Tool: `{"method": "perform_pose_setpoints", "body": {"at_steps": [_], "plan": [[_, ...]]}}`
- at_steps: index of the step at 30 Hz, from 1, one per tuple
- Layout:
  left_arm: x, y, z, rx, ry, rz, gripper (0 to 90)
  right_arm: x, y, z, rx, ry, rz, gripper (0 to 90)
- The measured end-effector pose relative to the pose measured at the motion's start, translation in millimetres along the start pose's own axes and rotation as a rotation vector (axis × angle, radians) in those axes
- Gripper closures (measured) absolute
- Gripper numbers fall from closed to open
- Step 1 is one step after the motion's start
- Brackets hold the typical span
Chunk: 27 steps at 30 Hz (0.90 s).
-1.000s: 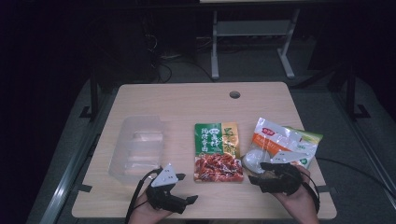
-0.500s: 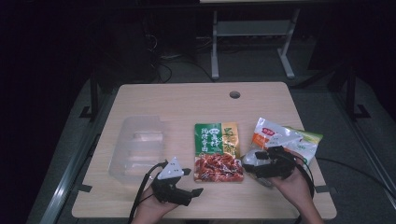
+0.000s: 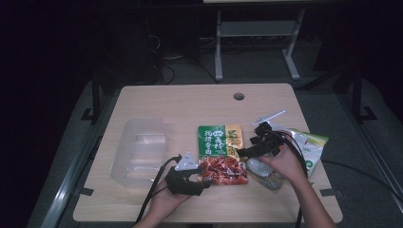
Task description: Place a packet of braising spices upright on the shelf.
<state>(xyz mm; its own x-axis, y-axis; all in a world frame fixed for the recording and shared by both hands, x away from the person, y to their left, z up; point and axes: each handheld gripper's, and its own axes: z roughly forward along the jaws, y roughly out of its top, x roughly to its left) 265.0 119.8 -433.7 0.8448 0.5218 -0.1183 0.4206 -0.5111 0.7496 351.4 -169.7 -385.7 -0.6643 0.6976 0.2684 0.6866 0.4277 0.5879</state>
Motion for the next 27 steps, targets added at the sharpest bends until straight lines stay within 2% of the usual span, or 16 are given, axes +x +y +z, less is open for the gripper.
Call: {"method": "perform_pose_setpoints", "body": {"at_steps": [2,4,5,8,10,12,17,21,27], "plan": [[2.3,-1.8,3.9,0.011,0.0,-0.002,41.5,-1.0,10.7,4.7,0.015,-0.007,-0.013,17.4],[4.4,-2.8,6.7,0.02,-0.003,-0.013,47.0,-3.3,24.4,10.6,0.026,-0.016,-0.007,17.5],[5.0,-3.4,7.7,0.019,-0.003,-0.016,47.0,-3.3,24.4,10.6,0.026,-0.016,-0.007,17.5],[6.1,-4.0,8.4,0.024,0.014,-0.005,56.2,-6.6,34.6,17.5,0.042,-0.02,-0.005,18.1],[6.3,-4.2,10.5,0.028,0.025,-0.004,60.2,-9.4,38.3,22.0,0.055,-0.024,-0.008,23.2],[5.6,-4.5,13.0,0.035,0.031,0.003,67.1,-17.2,42.5,33.2,0.082,-0.043,0.016,27.3],[5.5,-5.4,18.0,0.071,0.048,0.013,70.1,-24.8,46.8,41.8,0.085,-0.067,0.045,33.1],[7.6,-6.2,20.2,0.096,0.054,0.018,70.5,-33.4,47.5,49.7,0.094,-0.085,0.089,33.9],[9.2,-9.2,25.8,0.128,0.058,0.011,70.6,-40.2,46.6,56.4,0.124,-0.113,0.125,34.0]]}}
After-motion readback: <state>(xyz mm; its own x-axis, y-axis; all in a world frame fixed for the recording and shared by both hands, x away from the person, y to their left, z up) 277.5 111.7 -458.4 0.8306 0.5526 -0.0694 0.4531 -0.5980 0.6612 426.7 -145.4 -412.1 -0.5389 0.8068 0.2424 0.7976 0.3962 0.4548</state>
